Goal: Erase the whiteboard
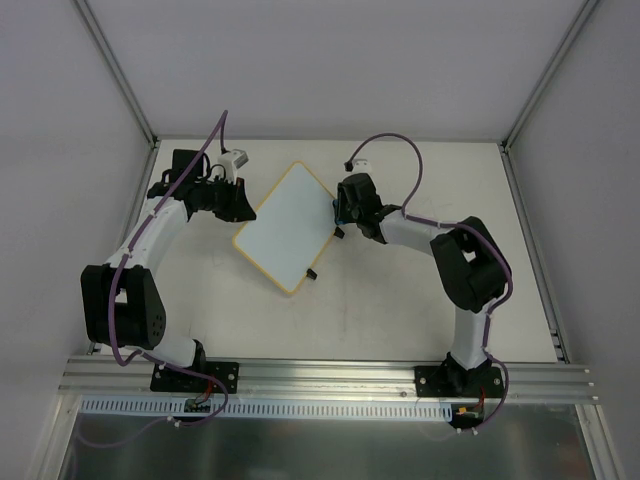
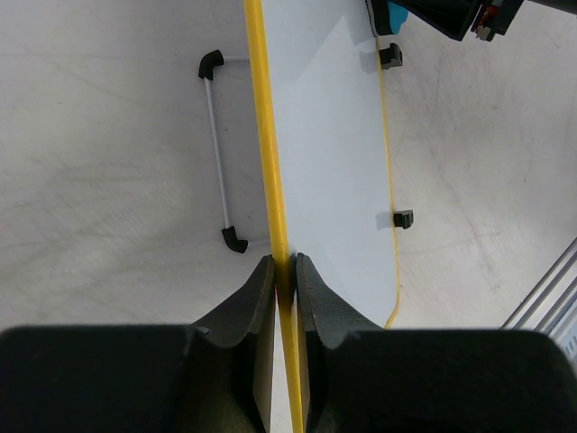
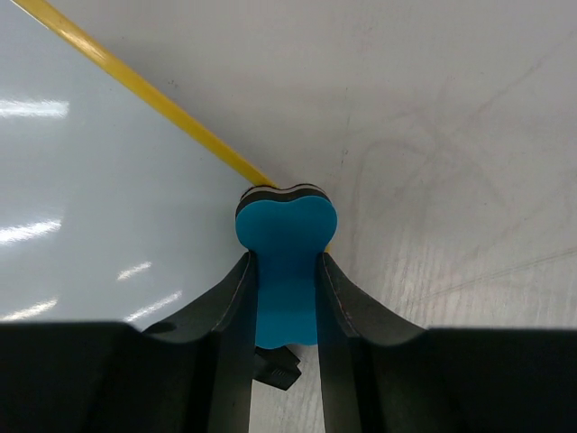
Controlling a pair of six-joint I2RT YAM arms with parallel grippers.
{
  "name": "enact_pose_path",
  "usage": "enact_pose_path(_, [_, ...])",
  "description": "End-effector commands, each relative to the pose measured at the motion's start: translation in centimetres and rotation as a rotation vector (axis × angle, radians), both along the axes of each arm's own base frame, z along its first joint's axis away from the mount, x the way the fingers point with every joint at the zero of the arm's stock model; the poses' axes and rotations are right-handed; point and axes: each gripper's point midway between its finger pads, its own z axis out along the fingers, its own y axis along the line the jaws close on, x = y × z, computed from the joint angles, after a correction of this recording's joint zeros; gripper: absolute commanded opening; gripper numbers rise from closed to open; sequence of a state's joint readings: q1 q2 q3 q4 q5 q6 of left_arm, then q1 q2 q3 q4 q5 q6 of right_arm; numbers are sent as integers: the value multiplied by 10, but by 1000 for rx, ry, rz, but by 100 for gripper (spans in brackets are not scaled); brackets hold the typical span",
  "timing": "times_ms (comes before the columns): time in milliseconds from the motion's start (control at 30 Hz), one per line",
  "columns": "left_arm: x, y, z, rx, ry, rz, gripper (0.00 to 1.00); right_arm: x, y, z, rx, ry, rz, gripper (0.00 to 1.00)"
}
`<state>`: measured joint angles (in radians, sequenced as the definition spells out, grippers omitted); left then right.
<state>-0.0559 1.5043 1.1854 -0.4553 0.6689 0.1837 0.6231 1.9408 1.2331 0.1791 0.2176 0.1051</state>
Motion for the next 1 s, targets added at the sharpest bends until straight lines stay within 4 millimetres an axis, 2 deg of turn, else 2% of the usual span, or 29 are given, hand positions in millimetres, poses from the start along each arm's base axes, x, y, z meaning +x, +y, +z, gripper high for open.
enact_pose_path(0, [-3,-4,13,21,-43,-37,0,-17,16,1,81,32,57,0])
enact_pose_path(67, [-3,-3,11,26,-39,-32,0,-15,19,12,86,9,76,0])
enact_pose_path(200, [-1,-2,13,29,-43,-28,0,-6,15,50,82,-77,78,0])
enact_pose_path(233, [-1,-2,13,31,-43,-27,0,-3,9,65,80,-115,62,0])
enact_pose_path(300, [0,-2,13,35,-48,-25,0,0,-1,80,62,-149,39,0])
enact_pose_path(333, [0,-2,14,35,-49,-25,0,3,-13,94,36,-186,10,0])
enact_pose_path(400, [1,-2,13,36,-48,-24,0,2,-31,98,-18,-186,-22,0])
enact_pose_path(433, [2,-2,13,36,-48,-24,0,4,-48,108,-65,-209,-46,0])
enact_pose_path(533, [4,-1,14,40,-48,-19,1,-3,-93,93,-147,-155,-126,0])
enact_pose_path(567, [4,-1,13,39,-47,-18,5,-14,-107,83,-166,-122,-142,0])
enact_pose_path(633, [5,-1,14,39,-47,-18,11,-19,-135,73,-182,-87,-199,0])
enact_pose_path(700, [6,-1,15,40,-51,-17,16,-39,-158,52,-207,-17,-228,0])
enact_pose_path(733, [8,0,16,42,-55,-15,18,-43,-172,46,-215,4,-257,0])
enact_pose_path(800, [9,0,16,45,-54,-11,23,-53,-188,37,-232,39,-283,0])
enact_pose_path(867, [11,0,17,47,-58,-9,26,-67,-207,19,-251,103,-310,0])
enact_pose_path(967, [12,0,19,47,-61,-7,34,-78,-219,8,-226,163,-342,0])
